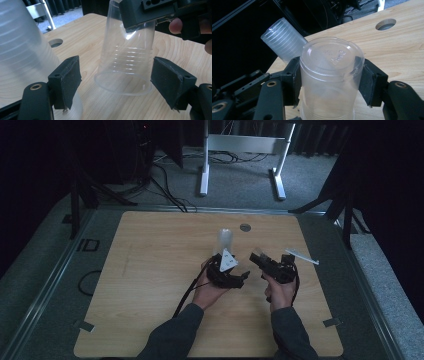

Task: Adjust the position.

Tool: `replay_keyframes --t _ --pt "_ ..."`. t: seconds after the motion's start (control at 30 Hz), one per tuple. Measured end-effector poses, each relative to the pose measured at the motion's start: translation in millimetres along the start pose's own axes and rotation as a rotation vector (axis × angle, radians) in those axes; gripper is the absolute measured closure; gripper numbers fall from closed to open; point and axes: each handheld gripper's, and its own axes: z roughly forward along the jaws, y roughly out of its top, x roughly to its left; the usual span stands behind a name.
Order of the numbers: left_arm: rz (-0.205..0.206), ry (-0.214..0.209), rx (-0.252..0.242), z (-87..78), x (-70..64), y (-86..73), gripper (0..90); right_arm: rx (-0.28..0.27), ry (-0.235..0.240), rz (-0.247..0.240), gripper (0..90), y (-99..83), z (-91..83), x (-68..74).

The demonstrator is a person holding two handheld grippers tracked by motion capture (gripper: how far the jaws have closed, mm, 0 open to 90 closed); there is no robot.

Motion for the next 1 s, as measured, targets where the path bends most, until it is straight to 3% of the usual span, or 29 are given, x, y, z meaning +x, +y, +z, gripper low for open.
replay_keyframes --t 0.6,0.77,1.0 --pt "-0.018 -0.013 -0.025 20.4 -4.0 -6.3 19.9 0.003 0.048 0.058 42.5 0.0 0.4 -3.7" --pt "-0.024 -0.037 -0.044 24.1 -3.8 -7.0 19.9 0.007 0.058 0.07 42.7 -0.7 1.4 -4.8" --pt "-0.038 -0.048 -0.025 29.5 -1.8 -10.5 20.2 0.01 0.067 0.071 43.0 -0.6 1.8 -4.7"
